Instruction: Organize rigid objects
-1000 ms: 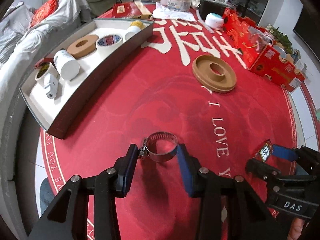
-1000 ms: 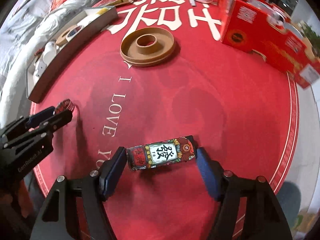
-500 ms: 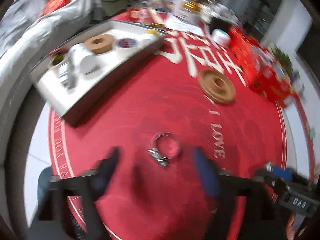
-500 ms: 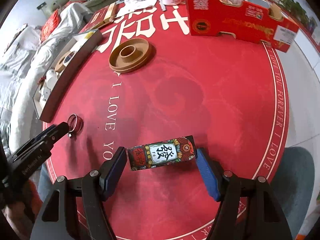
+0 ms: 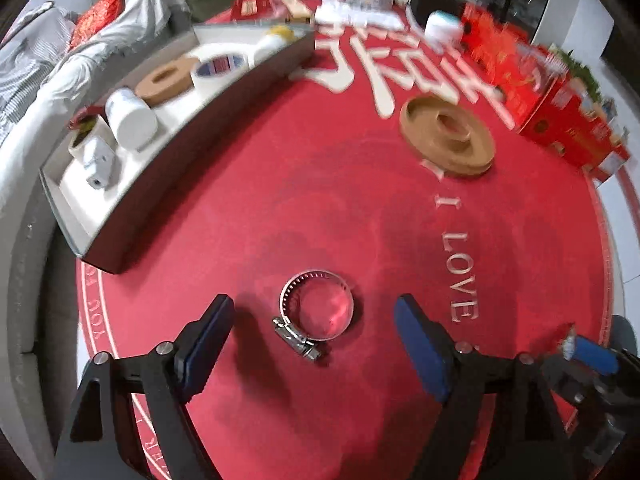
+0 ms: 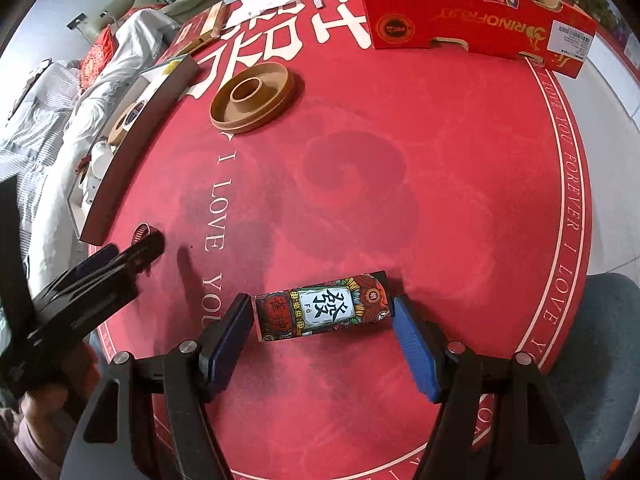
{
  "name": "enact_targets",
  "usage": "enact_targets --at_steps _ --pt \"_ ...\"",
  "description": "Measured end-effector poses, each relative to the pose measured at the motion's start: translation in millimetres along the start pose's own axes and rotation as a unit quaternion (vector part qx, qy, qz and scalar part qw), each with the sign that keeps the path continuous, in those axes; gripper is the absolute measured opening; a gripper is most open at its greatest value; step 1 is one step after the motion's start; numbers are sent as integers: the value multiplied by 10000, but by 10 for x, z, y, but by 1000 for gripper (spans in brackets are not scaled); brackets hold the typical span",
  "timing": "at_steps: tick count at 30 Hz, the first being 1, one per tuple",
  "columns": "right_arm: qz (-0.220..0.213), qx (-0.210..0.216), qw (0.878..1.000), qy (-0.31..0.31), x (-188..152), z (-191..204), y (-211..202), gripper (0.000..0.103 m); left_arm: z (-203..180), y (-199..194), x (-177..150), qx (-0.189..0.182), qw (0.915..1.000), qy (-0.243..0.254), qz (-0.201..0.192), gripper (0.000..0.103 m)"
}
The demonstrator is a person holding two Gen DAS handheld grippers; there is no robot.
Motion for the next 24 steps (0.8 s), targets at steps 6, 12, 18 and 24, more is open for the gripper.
enact_targets --at_steps 6,12,18,24 --pt "-9 -48 10000 -30 7 7 7 72 -66 -3 -55 -159 9993 339 -60 36" --pt "-138 -152 9997 -144 14 52 -61 72 23 -136 -55 -346 9992 124 -156 36" --pt "-494 -108 9986 -164 50 73 -349 72 89 -737 80 -525 9953 -141 -804 36" --pt "-1159 223 9928 -186 154 181 -947 72 113 -1498 274 -890 9848 -330 -1455 36"
Point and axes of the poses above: each gripper's, at about its wrist camera, not at the fingertips, and y roughly the way its jaws point, z to its left, x to its top, the point moved 1 cm from there along y, roughly the way its jaws point, and after that the axes turned 8 degrees about z, right-handed, at the moved point
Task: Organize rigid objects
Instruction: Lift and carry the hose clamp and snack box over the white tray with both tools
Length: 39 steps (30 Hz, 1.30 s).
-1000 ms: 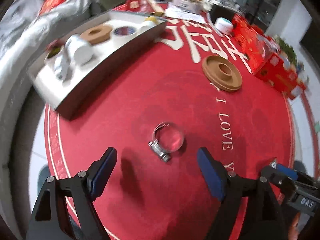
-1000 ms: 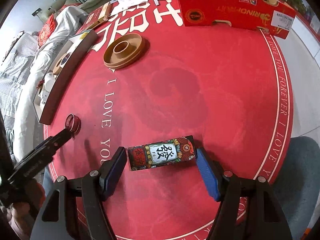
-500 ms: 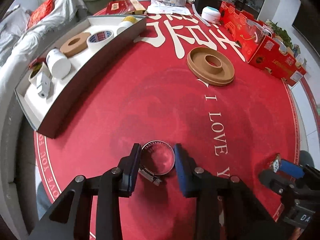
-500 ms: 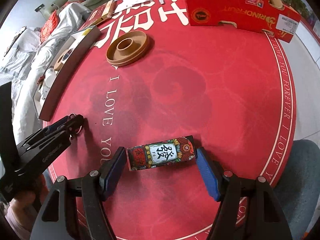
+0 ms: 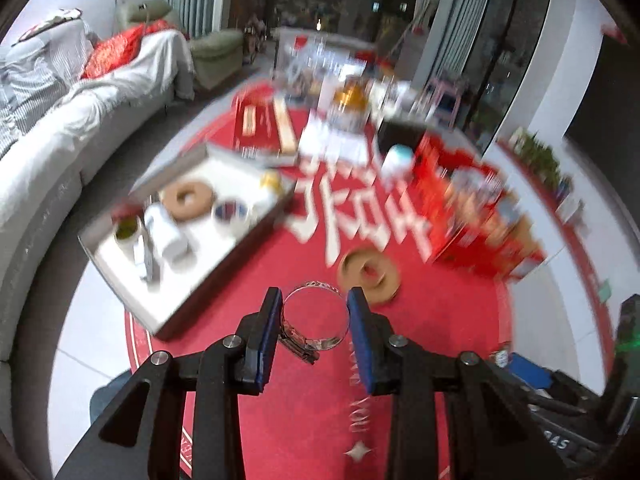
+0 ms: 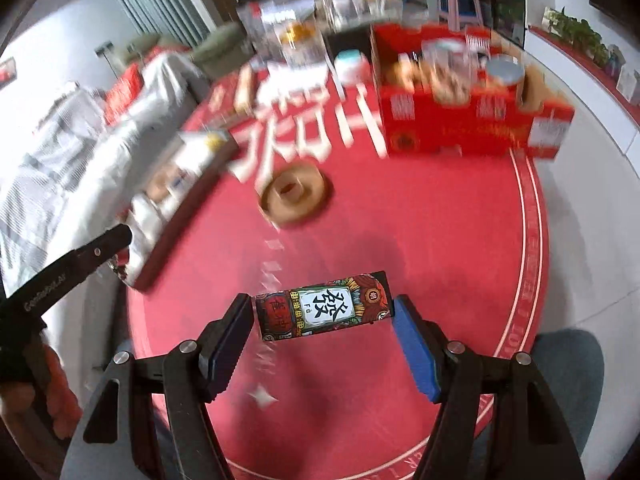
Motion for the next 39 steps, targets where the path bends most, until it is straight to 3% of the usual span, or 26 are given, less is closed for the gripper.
enact_targets --at_steps 11,17,23,27,39 --pt "-1072 716 9892 -699 676 752 -1056 72 -256 -1319 638 -259 9929 119 -1157 36" --pt "-1539 971 9777 -1048 1055 1203 -1550 72 -87 -1962 1013 -152 9828 -178 -1833 36" --pt "-1919 1320 9605 -1521 1380 1794 -1927 72 208 -2410 1118 376 9687 -358 -2429 36" --pt "-1793 1547 9569 -1682 1442 2118 -1780 72 558 -2325 1057 573 9688 -679 -2315 36" --pt "-382 1440 9714 -1848 1178 2603 -458 72 1530 -1964 628 1221 9616 -1613 -1855 36"
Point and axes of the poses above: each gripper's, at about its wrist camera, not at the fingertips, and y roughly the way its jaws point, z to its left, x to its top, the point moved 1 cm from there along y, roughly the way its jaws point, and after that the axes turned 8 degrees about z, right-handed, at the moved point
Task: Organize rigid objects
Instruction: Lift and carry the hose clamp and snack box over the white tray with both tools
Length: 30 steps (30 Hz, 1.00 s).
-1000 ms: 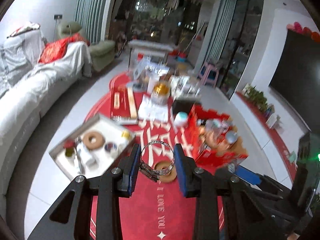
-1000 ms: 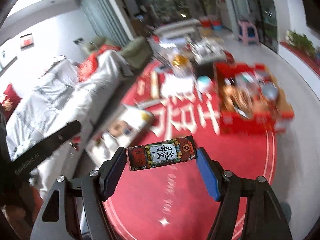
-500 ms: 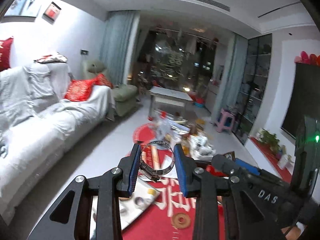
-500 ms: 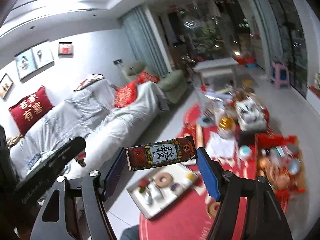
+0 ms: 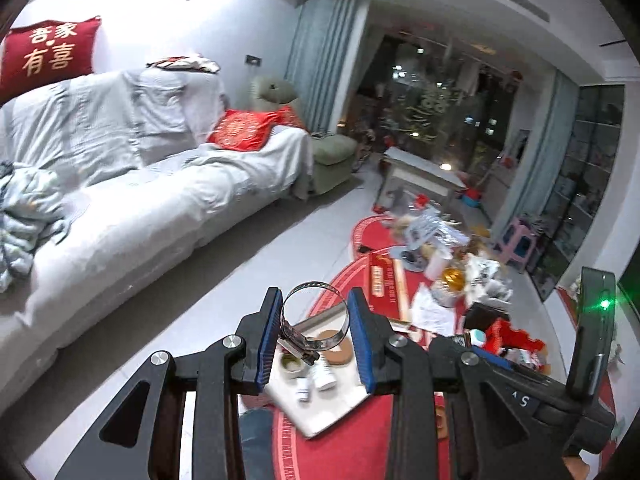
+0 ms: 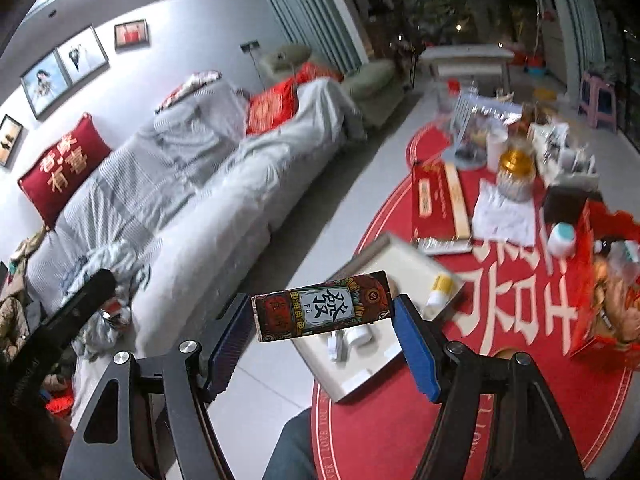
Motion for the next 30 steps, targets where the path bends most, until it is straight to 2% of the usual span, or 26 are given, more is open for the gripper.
enact_targets --at_steps 6,10,30 --pt "300 17 9995 -68 -39 101 301 72 176 210 -89 178 9997 -98 169 36" --pt "407 -14 9991 -121 -62 134 416 72 147 362 -162 191 9992 -89 352 36" --pt "744 -93 9971 162 -46 -56 693 72 112 721 -274 178 9968 -84 773 36"
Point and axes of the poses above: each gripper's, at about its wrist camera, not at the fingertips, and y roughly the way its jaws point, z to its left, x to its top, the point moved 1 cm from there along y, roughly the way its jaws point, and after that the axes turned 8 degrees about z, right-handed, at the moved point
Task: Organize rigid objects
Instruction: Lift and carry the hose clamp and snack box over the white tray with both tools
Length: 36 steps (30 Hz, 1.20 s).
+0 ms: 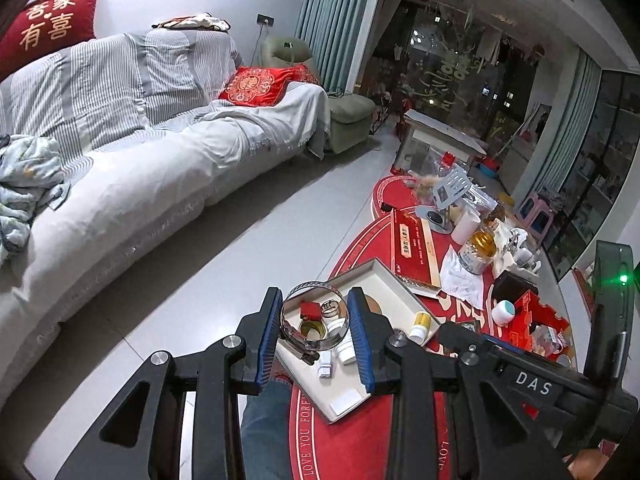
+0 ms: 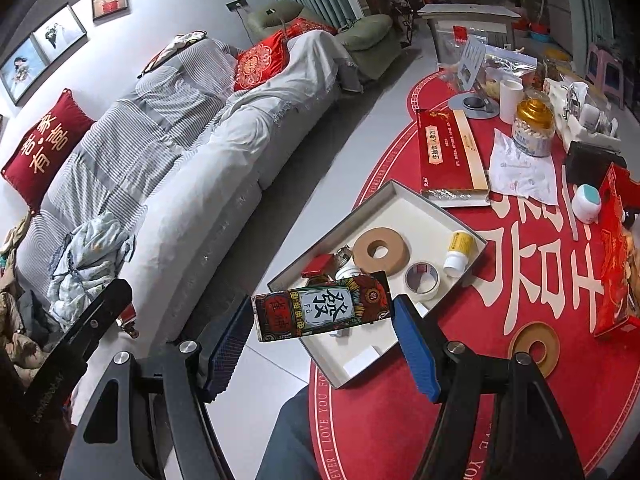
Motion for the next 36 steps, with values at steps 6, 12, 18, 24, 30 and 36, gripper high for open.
enact_targets --at_steps 6,12,18,24,30,36 --pt "78 -21 9999 71 2 -54 66 72 -18 107 -21 -6 9999 20 127 36" --pt "141 -69 9998 129 6 -126 125 72 -20 233 -34 -18 9997 28 257 36" --pt "212 -166 9994 240 9 -232 193 72 -38 442 -51 -19 9990 50 447 36" --pt "227 -288 9986 393 5 -388 209 72 -17 692 -91 29 9979 40 647 36" --pt "222 -410 9976 505 38 -527 238 72 -39 994 -143 31 9957 63 924 36" --pt "246 -505 9972 491 124 -595 362 72 -137 1326 -178 89 9935 191 1120 36"
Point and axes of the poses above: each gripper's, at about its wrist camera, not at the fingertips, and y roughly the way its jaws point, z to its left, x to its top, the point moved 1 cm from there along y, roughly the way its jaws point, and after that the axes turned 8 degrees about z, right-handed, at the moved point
